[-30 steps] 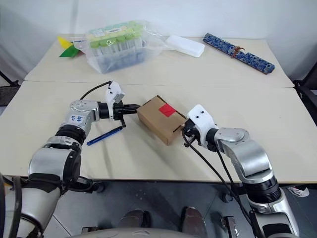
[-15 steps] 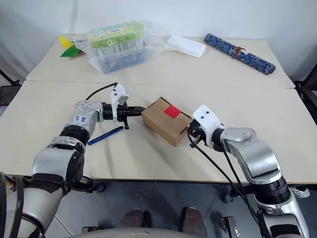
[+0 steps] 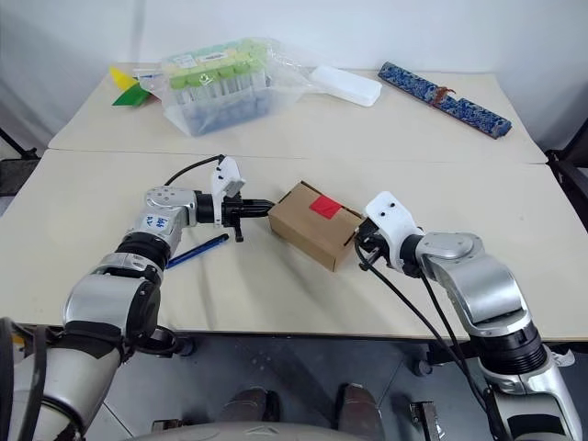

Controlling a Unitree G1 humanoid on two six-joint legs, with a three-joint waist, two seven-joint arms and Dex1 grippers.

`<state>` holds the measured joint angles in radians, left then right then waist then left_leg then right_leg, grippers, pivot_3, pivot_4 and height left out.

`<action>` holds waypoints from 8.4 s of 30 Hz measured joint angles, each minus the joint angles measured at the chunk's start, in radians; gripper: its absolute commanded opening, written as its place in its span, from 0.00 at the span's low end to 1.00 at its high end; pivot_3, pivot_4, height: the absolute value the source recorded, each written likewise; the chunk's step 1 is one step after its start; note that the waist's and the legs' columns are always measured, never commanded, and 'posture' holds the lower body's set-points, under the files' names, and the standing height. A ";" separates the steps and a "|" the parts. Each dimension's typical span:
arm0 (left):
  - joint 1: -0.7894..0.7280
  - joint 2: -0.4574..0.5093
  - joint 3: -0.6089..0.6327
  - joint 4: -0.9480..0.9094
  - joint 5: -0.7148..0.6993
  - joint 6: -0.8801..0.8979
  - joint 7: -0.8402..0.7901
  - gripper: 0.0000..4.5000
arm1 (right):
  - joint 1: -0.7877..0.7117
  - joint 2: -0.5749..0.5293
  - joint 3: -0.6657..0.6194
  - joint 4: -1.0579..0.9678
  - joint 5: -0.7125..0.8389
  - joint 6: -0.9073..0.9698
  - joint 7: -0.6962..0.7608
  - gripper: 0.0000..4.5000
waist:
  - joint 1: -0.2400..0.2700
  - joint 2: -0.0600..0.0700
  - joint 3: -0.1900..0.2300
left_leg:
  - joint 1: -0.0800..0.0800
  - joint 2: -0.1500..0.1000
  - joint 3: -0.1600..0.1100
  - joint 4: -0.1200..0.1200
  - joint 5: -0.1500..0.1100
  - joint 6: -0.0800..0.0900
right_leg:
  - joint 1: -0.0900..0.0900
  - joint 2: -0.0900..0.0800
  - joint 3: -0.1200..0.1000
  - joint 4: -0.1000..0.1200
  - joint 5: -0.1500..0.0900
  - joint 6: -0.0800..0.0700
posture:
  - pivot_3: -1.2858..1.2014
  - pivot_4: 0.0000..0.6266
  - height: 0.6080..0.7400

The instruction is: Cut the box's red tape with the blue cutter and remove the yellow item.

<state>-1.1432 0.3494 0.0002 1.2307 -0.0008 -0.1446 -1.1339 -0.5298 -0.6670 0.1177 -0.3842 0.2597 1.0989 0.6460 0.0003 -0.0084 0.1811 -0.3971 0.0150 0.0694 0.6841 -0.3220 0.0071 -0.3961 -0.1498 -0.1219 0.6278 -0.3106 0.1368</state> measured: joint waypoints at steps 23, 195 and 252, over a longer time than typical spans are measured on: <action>-0.022 0.089 0.038 -0.001 -0.010 -0.018 0.006 0.00 | 0.189 -0.235 -0.180 -0.086 0.070 -0.066 0.117 0.00 | 0.002 -0.001 0.000 | -0.001 0.000 0.000 0.000 0.000 0.000 | 0.000 0.000 0.000 -0.001 0.000 0.000 | 0.52 0.24 1.00; 0.825 0.534 -0.139 -1.295 -0.156 0.285 -0.199 0.10 | -0.080 0.149 0.527 0.067 -0.427 -0.753 0.429 0.00 | -0.004 -0.002 0.001 | 0.008 0.001 0.000 -0.001 -0.002 0.004 | 0.003 0.000 0.010 0.000 0.001 0.001 | 0.52 0.24 1.00; 0.822 0.533 -0.139 -1.298 -0.159 0.312 -0.199 0.10 | -0.065 0.189 0.518 0.060 -0.494 -0.829 0.480 0.00 | -0.004 -0.002 0.001 | 0.009 0.001 0.000 -0.001 -0.002 0.004 | 0.003 0.000 0.010 0.000 0.001 0.001 | 0.52 0.24 1.00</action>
<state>-0.3210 0.8826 -0.1386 -0.0670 -0.1602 0.1670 -1.3326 -0.5948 -0.4784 0.6354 -0.3240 -0.2348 0.2702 1.1255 -0.0040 -0.0102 0.1819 -0.3885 0.0163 0.0696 0.6831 -0.3245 0.0107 -0.3935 -0.1500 -0.1114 0.6275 -0.3099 0.1376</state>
